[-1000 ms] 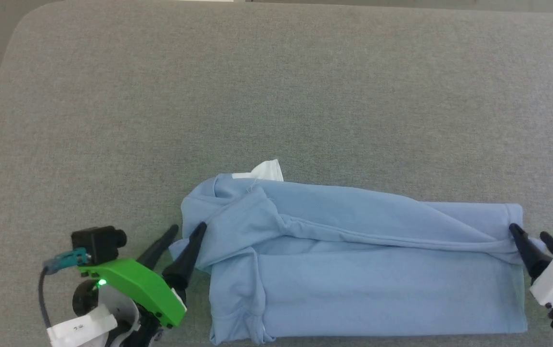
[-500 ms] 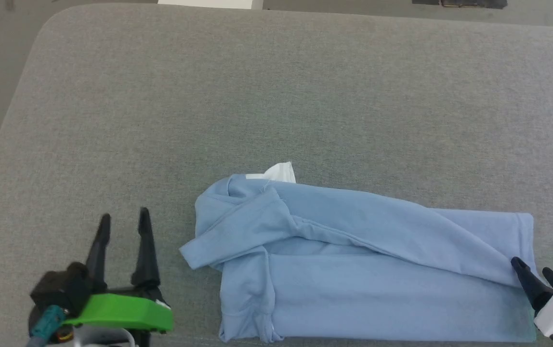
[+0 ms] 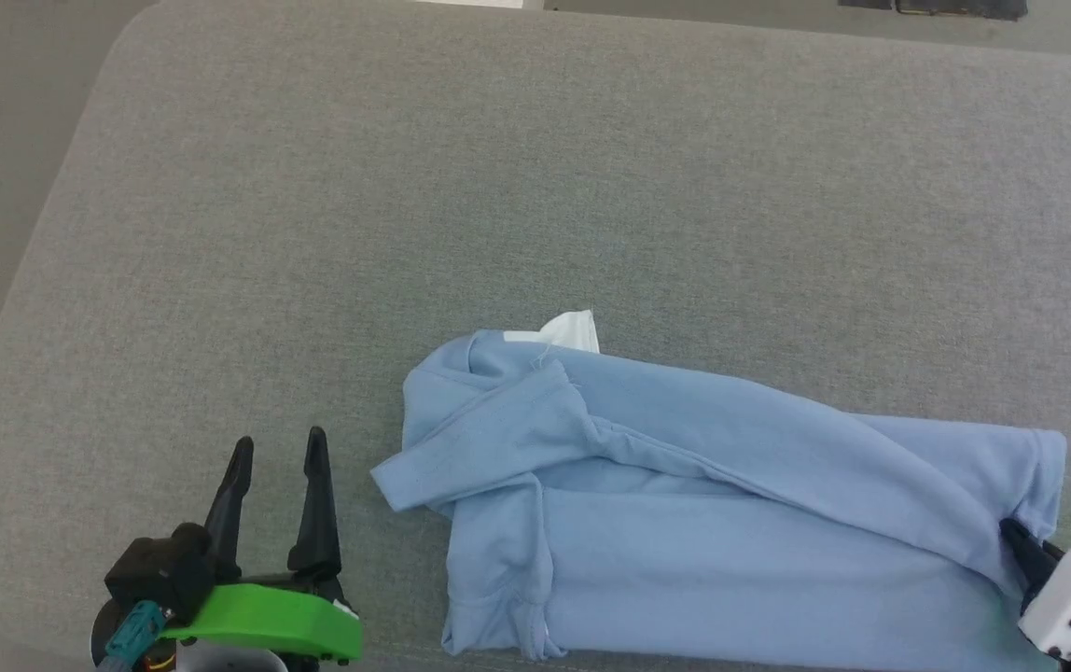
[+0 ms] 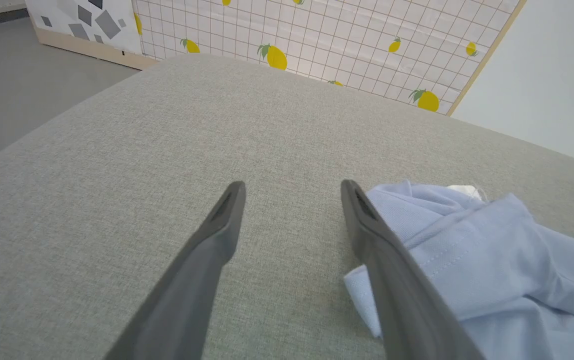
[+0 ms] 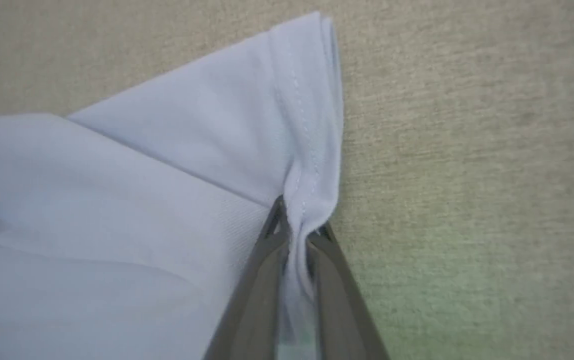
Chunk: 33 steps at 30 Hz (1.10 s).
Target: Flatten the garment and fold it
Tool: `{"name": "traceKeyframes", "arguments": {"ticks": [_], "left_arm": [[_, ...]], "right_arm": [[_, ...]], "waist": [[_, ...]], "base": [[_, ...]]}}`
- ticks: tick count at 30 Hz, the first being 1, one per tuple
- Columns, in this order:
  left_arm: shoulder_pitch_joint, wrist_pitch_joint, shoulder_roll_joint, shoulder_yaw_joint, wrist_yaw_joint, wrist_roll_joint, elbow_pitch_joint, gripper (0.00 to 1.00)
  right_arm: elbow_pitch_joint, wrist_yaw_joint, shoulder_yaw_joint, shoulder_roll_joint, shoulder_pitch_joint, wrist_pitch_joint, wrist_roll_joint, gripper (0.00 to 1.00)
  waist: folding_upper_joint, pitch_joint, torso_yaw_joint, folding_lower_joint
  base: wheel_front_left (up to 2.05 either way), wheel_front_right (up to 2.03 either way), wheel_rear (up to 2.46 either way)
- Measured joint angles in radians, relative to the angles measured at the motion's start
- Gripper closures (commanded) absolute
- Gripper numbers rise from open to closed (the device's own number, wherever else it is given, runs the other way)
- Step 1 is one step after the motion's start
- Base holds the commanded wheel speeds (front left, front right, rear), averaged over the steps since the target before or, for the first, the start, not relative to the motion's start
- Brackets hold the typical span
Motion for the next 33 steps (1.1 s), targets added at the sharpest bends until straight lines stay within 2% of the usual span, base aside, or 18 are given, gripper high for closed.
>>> {"name": "traceKeyframes", "arguments": {"ticks": [9,17,22,27,33], "left_arm": [[0.002,-0.001,-0.001,0.010,-0.009,0.042,0.024,0.00],[0.002,-0.001,-0.003,0.011,-0.018,0.079,0.045,0.00],[0.002,-0.001,-0.005,0.018,-0.031,0.098,0.050,0.00],[0.002,-0.001,-0.007,0.026,-0.039,0.115,0.053,0.00],[0.002,-0.001,-0.007,0.026,-0.043,0.125,0.061,0.00]], "right_arm": [[0.015,0.000,-0.065,-0.004,-0.046,-0.012,-0.041,1.00],[0.095,0.000,-0.245,-0.101,-0.141,-0.038,-0.121,1.00],[0.148,0.000,-0.313,-0.154,-0.173,-0.074,-0.170,1.00],[0.168,0.000,-0.298,-0.158,-0.186,-0.103,-0.193,1.00],[0.089,0.000,-0.163,-0.137,-0.178,-0.081,-0.128,1.00]], "waist": [[0.0000,-0.035,-0.007,0.0000],[0.0000,-0.055,-0.030,0.0000],[0.0000,-0.062,-0.040,0.0000],[0.0000,-0.067,-0.051,0.0000],[0.0000,-0.074,-0.067,0.0000]], "base": [[0.00,0.00,0.00],[0.00,0.00,0.00],[0.00,0.00,0.00],[0.00,0.00,0.00],[0.00,0.00,0.00]]}}
